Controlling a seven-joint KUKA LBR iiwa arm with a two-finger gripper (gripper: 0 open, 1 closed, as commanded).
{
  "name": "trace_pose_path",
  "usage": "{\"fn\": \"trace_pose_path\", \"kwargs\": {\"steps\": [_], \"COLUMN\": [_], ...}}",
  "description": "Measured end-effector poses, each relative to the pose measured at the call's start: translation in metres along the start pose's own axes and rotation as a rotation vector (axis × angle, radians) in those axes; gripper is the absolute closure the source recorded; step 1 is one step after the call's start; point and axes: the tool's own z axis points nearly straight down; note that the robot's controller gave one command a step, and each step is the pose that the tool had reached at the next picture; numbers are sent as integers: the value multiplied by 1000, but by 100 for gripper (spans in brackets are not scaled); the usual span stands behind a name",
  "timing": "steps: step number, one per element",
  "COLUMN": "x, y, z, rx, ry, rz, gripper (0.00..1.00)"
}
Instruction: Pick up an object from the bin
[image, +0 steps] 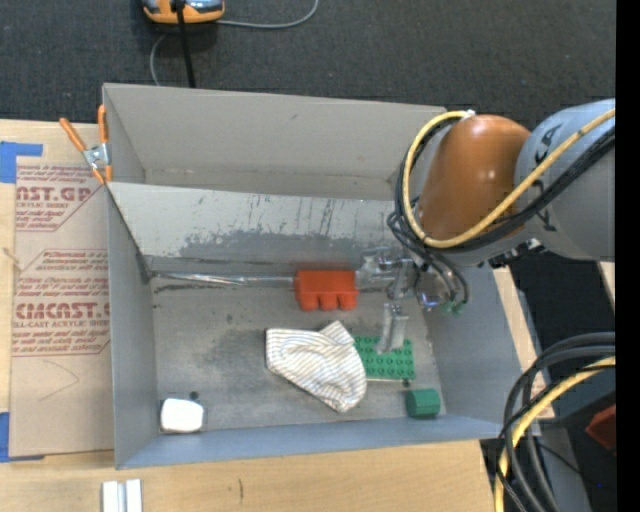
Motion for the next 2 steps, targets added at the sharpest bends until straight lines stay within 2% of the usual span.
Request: {"fn": "trace_pose_path", "kwargs": {"steps": [2], "x": [18], "y": [53], "z": [87], "rx": [-1], "ry": [-4], "rz": [16], "gripper": [0]}}
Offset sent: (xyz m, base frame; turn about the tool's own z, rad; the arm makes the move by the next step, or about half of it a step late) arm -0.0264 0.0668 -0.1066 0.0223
